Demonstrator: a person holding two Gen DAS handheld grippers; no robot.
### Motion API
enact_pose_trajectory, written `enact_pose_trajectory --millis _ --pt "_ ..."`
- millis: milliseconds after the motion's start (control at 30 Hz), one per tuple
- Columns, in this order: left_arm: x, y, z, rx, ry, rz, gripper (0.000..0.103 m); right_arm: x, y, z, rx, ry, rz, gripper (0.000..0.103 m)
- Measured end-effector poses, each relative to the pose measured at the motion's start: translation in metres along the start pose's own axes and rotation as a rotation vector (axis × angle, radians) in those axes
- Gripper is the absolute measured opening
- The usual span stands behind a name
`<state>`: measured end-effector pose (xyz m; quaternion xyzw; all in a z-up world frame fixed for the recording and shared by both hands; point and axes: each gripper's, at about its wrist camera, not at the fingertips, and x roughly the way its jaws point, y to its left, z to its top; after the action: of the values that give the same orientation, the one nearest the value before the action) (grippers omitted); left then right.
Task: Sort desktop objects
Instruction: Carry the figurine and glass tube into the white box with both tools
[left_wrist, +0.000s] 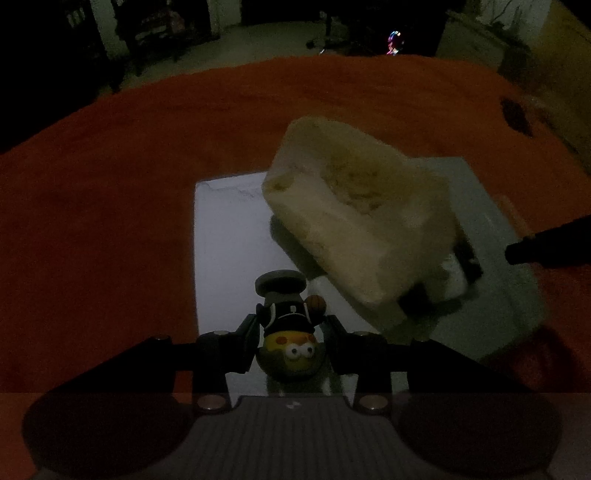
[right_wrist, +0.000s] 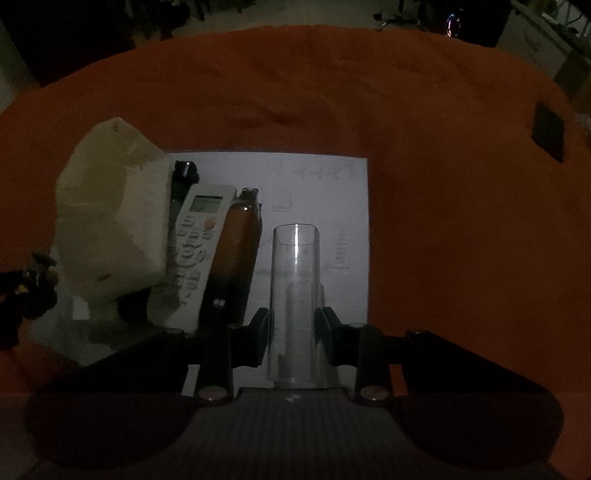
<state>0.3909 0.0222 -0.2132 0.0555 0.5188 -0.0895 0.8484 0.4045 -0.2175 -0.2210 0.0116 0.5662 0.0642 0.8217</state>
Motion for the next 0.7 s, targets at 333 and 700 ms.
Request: enact_pose_trajectory --millis 333,700 --pt "-0.058 -0.016 -0.038 0.095 -0.021 -0.093 0.033 -0.060 0.001 -0.036 -0.029 -0.007 0.096 0.032" --pt "-0.122 -0.067 -0.089 0.241 -0.091 -0.191 0.033 -0.123 0.040 -0.103 -0.106 -0.004 0.211 0.032"
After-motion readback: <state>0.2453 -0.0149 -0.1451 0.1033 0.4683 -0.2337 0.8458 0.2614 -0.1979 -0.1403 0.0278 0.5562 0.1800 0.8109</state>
